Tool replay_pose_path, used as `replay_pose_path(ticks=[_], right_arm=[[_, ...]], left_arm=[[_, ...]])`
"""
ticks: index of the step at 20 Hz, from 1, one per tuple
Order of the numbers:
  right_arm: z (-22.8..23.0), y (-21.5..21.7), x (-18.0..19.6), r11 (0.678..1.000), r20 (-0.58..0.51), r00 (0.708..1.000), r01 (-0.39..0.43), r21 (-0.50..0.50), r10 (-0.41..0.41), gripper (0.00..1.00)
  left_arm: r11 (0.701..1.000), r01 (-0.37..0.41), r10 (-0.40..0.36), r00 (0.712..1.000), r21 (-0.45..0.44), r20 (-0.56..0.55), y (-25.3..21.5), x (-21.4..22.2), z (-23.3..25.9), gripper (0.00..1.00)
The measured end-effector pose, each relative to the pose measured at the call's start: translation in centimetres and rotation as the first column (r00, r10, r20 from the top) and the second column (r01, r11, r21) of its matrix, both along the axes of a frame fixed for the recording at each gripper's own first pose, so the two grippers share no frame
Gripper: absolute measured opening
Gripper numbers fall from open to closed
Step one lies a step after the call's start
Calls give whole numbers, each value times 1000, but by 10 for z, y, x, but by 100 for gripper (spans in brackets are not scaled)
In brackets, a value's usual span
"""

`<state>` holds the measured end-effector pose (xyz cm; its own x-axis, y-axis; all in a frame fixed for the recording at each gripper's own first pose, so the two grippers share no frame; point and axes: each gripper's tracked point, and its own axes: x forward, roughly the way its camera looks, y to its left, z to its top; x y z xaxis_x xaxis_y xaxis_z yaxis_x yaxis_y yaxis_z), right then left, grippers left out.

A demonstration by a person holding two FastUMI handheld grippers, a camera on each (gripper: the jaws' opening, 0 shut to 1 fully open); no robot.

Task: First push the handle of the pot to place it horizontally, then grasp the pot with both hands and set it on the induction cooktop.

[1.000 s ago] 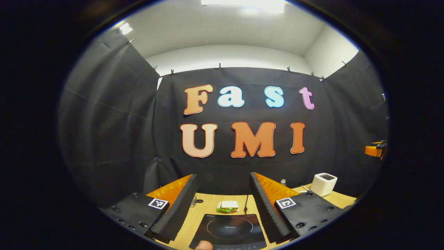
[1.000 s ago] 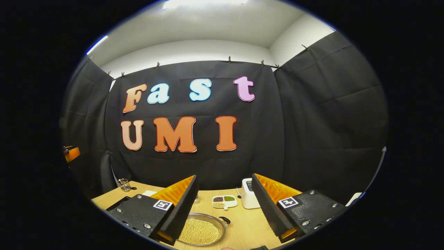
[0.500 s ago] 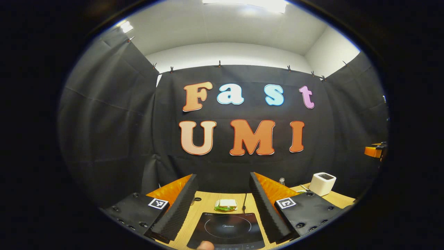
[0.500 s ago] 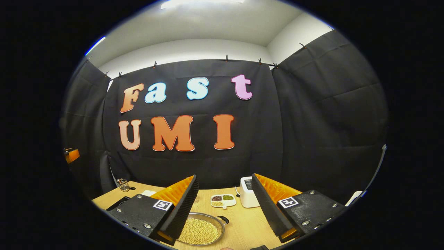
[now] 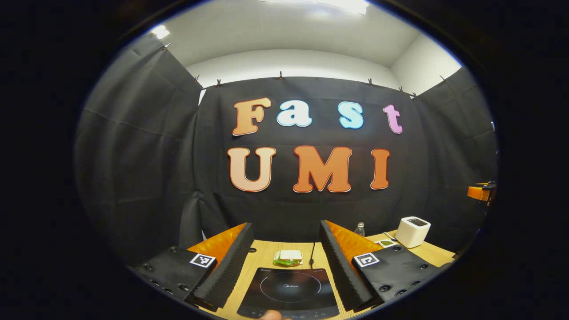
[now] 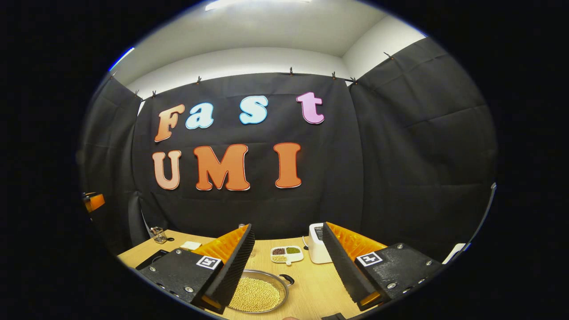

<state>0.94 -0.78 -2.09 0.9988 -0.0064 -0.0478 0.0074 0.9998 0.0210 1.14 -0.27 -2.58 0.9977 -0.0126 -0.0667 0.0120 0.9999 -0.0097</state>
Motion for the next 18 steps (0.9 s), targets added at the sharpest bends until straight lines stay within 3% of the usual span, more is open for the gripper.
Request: replay_pose_path(ticks=[5,10,12,13,16,17,18], right_arm=[[-12,2,3,1000,-24,1000,-10,2,10,95],[-41,16,3,998,-90,995,-50,-31,47,69],[-56,26,2,996,-126,989,-79,-45,73,46],[-65,32,2,994,-145,986,-96,-53,87,45],[-90,53,-3,985,-210,967,-161,-54,147,22],[-99,62,-5,982,-230,958,-185,-45,170,23],[-107,71,-6,977,-253,948,-209,-37,193,18]], left_arm=[[1000,21,-22,999,-8,-36,-9,-2,-11,97],[1000,15,-16,999,-11,-50,-6,-3,-15,98],[1000,13,-13,999,-10,-52,-4,-3,-15,98],[1000,12,-12,999,-9,-52,-4,-4,-15,98],[1000,13,-13,999,-9,-45,-2,-7,-13,98],[1000,13,-13,999,-5,-41,-1,-9,-13,98],[1000,12,-12,999,0,-36,-1,-10,-11,98]])
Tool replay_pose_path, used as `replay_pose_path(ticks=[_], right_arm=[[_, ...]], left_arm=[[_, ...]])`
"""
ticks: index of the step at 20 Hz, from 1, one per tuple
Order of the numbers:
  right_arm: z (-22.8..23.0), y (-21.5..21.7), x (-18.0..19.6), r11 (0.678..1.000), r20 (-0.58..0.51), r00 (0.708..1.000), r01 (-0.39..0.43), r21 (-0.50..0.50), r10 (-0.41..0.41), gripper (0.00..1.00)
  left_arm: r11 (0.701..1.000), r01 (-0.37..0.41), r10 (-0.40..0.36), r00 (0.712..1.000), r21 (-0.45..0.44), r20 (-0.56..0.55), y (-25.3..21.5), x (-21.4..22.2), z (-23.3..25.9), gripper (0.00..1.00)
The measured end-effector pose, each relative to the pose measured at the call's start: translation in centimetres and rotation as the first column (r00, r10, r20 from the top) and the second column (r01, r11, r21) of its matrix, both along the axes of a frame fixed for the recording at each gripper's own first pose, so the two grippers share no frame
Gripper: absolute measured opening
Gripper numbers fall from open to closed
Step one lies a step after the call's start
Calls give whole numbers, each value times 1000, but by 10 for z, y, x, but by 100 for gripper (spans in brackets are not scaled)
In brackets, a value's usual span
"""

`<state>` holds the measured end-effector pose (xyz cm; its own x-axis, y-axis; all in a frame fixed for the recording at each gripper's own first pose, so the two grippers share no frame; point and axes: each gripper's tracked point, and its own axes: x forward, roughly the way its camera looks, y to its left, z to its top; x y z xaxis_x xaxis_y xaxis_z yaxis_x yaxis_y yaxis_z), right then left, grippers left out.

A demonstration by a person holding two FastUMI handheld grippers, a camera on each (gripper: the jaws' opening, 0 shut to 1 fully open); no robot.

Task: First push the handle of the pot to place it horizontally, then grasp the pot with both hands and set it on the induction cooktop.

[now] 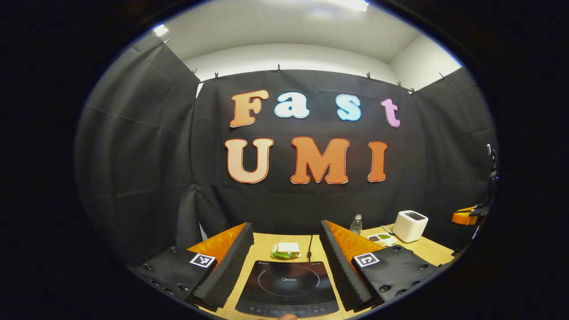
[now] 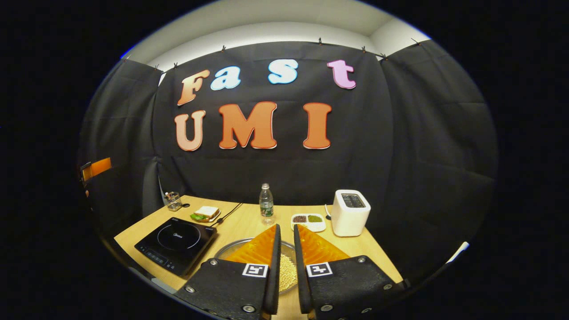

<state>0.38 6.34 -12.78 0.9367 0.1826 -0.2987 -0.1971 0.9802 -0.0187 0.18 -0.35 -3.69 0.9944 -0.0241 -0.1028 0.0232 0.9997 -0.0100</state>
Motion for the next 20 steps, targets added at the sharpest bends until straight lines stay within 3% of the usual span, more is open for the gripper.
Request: replay_pose_path(ticks=[5,8,12,20], right_arm=[[-43,40,-12,994,-116,987,-109,-13,107,0],[-69,61,-19,985,-173,972,-169,-40,160,0],[-106,89,-39,967,-281,929,-255,-18,240,0],[-162,117,-62,938,-429,850,-347,-22,305,0]], left_arm=[[1000,1,-1,1000,23,20,5,-6,4,97],[999,-4,4,1000,33,24,8,-8,4,98],[999,-12,11,1000,34,19,12,-7,1,97],[999,-17,17,1000,29,0,16,-3,-7,98]])
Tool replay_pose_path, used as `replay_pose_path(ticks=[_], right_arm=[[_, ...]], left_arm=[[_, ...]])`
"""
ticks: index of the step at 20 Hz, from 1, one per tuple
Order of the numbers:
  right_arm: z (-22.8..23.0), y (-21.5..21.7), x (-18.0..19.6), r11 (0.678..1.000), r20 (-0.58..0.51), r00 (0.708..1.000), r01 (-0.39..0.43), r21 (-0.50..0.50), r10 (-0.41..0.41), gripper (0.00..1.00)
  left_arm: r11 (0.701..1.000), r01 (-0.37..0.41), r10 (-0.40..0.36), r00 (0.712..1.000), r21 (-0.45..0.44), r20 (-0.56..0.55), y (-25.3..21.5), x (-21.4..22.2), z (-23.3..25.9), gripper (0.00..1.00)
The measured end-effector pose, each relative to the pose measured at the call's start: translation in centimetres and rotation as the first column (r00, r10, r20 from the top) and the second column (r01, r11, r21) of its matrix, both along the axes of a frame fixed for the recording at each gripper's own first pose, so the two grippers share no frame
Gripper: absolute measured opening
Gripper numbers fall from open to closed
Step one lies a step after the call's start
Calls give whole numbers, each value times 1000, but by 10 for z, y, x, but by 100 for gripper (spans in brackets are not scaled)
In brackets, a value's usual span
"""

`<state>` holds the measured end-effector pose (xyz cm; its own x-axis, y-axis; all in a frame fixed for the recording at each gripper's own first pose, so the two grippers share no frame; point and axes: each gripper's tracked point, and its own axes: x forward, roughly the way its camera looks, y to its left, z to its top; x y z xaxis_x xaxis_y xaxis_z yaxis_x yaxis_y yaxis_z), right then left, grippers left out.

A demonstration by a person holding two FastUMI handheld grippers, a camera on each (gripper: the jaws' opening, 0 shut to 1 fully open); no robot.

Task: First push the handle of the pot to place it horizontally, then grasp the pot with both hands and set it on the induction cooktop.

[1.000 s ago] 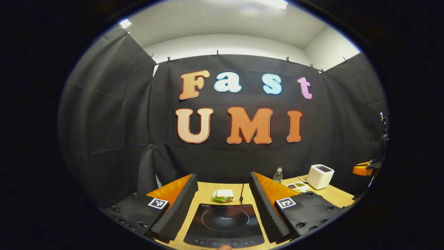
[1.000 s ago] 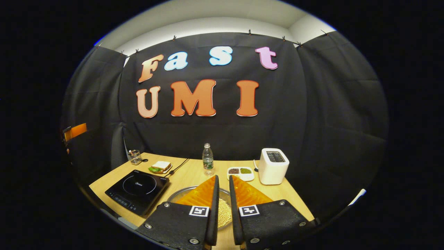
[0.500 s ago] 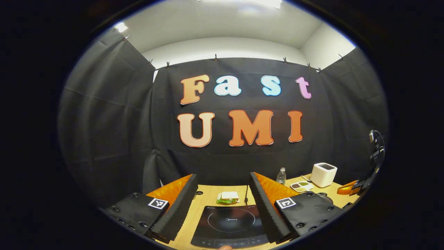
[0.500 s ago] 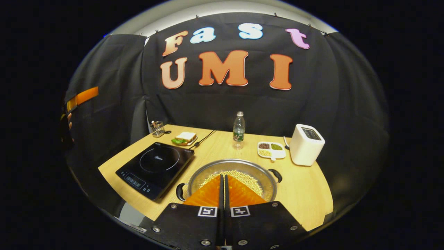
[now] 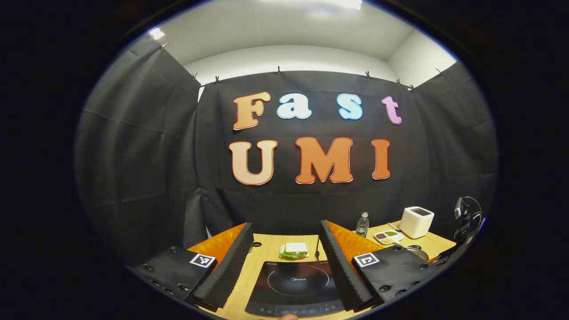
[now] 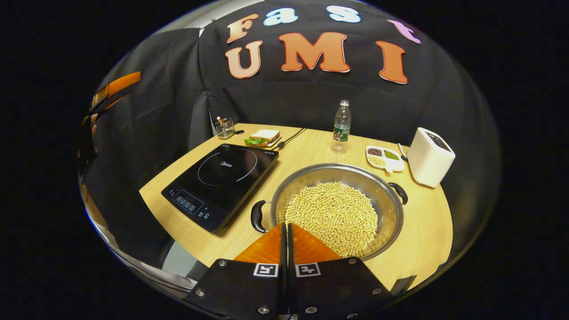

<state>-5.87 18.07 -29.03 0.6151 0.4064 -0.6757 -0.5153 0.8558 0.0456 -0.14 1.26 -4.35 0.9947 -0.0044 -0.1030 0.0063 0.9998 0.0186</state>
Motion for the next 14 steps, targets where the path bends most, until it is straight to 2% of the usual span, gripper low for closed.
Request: replay_pose_path(ticks=[7,14], right_arm=[[-32,17,-20,997,-70,996,-54,-46,51,0],[-56,29,-30,995,-140,988,-75,-68,65,0]], left_arm=[[1000,-8,8,1000,-9,4,7,1,-1,98],[1000,-28,28,1000,-9,-11,24,1,-10,98]])
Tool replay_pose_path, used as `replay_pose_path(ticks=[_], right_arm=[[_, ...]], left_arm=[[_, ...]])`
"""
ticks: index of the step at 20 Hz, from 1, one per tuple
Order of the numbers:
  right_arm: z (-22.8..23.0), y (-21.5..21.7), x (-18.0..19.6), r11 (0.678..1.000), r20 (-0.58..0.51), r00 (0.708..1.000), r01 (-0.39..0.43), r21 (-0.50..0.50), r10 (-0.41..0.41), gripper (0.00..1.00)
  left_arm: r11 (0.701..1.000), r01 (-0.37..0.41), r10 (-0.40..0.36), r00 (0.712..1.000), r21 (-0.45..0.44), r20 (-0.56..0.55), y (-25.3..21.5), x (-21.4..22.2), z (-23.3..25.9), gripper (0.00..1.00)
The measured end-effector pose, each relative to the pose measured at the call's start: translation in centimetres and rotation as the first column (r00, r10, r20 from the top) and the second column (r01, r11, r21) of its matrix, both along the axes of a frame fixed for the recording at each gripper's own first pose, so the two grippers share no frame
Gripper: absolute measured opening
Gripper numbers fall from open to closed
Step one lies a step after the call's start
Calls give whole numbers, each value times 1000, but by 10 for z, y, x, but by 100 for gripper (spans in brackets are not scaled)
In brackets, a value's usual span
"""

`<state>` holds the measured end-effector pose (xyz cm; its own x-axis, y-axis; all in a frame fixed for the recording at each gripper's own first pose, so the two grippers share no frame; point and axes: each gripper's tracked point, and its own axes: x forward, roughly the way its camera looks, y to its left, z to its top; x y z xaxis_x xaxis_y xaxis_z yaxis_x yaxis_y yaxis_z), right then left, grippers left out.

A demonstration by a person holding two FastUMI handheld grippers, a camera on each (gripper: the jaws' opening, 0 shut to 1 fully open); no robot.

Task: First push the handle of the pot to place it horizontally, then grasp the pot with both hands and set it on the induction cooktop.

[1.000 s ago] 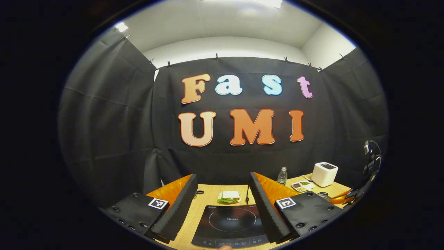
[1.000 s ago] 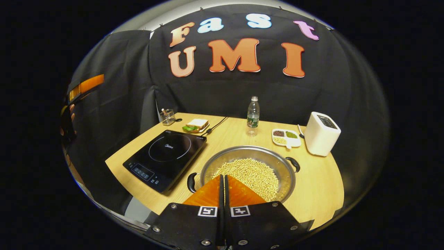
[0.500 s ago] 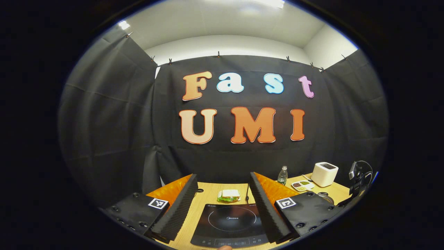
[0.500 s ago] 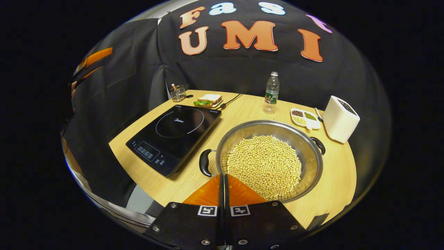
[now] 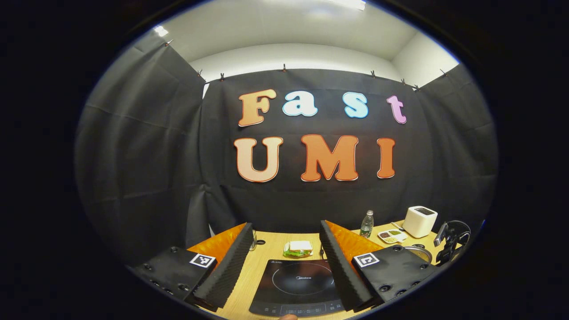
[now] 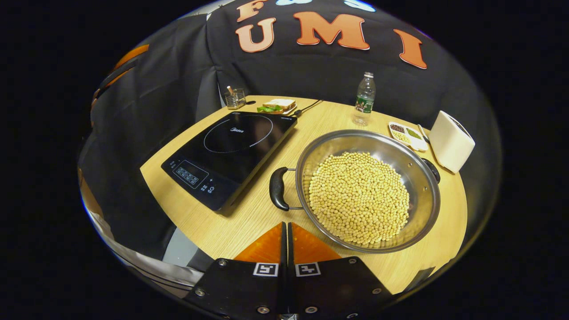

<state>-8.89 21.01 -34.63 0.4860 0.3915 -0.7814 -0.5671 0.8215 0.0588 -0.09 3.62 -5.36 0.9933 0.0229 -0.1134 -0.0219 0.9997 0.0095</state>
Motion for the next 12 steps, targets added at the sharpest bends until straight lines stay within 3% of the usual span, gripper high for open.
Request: replay_pose_path(ticks=[12], right_arm=[[-23,20,15,997,-13,1000,-14,-79,13,0]], left_arm=[[999,-54,54,999,-6,0,32,1,-12,98]])
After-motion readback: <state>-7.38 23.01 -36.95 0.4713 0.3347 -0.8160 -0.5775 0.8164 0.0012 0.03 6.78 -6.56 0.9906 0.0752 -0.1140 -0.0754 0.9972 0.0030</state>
